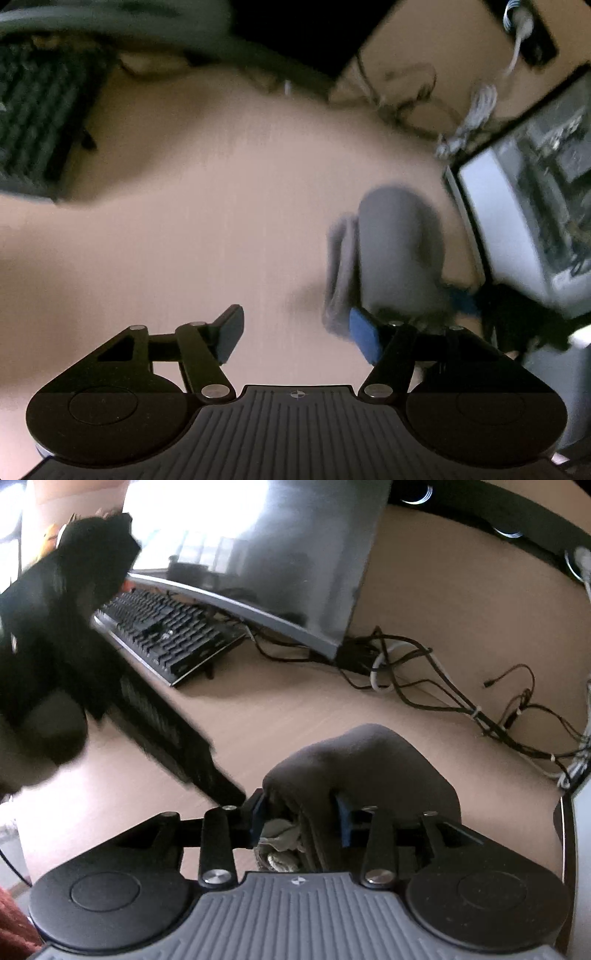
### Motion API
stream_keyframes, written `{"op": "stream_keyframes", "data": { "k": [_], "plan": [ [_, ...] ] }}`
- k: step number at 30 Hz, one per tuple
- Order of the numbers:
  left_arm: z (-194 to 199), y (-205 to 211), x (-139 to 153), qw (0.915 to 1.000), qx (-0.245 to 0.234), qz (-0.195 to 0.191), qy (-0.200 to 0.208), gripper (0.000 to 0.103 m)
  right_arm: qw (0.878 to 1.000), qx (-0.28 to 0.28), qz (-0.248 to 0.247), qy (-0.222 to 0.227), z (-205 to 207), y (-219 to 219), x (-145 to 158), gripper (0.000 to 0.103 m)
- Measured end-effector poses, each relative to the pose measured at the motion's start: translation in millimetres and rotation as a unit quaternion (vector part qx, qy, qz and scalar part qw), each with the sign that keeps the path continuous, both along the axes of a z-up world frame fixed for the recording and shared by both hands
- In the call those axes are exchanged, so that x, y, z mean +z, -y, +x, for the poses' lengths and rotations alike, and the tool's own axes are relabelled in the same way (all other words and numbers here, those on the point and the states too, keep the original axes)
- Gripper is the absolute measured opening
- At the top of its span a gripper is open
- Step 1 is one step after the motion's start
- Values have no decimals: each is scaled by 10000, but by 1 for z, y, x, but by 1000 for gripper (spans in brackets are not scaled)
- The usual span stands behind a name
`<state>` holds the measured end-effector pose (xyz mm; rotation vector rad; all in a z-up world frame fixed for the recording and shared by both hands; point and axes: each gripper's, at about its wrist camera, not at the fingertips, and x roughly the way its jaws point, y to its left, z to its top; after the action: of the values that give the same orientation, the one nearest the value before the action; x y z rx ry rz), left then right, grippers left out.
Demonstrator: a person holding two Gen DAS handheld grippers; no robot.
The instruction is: Fold clothes
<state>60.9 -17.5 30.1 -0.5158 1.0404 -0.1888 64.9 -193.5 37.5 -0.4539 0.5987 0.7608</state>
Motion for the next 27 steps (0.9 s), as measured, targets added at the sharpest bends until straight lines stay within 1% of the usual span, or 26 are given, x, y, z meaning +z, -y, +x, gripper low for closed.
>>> {"op": "stream_keyframes", "data": {
  "k": [2, 3, 4, 6, 7, 10, 11, 12, 13, 15, 18, 19, 21, 23, 27],
  "plan": [
    [5, 1, 20, 9994, -28, -193, 271, 69, 9998, 59, -124, 107, -5, -5, -3, 49],
    [9, 6, 30, 9990, -84, -203, 391, 69, 9996, 86, -185, 169, -9, -7, -4, 52],
    [16, 16, 39, 9985, -195, -180, 489, 69, 9994, 112, -246, 233, -12, -9, -5, 56],
    [29, 36, 45, 9976, -415, -137, 529, 70, 9989, 149, -306, 317, -18, -12, -7, 63],
    [36, 47, 44, 9974, -520, -45, 494, 71, 9990, 133, -274, 328, -19, -11, -6, 64],
    [59, 70, 27, 9966, -634, 494, 201, 68, 9995, 17, -53, 322, -24, 1, -1, 64],
    [65, 72, 19, 9959, -614, 667, 50, 72, 9996, -27, 25, 288, -25, 7, 2, 64],
    [70, 72, 12, 9956, -588, 733, -45, 73, 9996, -90, 89, 257, -26, 14, 4, 64],
    [74, 69, 6, 9958, -551, 725, -104, 79, 9994, -189, 171, 222, -28, 23, 7, 64],
    [77, 61, 1, 9966, -466, 658, -158, 83, 9978, -491, 431, 61, -28, 42, 12, 64],
    [78, 57, -6, 9969, -436, 637, -182, 90, 9896, -1012, 897, -484, -17, 64, 11, 65],
    [76, 54, -9, 9972, -416, 588, -203, 91, 9875, -1115, 940, -606, -13, 67, 8, 65],
    [71, 47, -15, 9984, -294, 362, -311, 91, 9844, -1247, 940, -805, -5, 69, 0, 65],
    [63, 42, -19, 9989, -156, 134, -427, 91, 9849, -1183, 850, -938, -2, 71, -5, 65],
    [45, 44, -22, 9981, -69, -147, -597, 90, 9905, -976, 542, -803, 1, 81, -1, 65]
  ]
}}
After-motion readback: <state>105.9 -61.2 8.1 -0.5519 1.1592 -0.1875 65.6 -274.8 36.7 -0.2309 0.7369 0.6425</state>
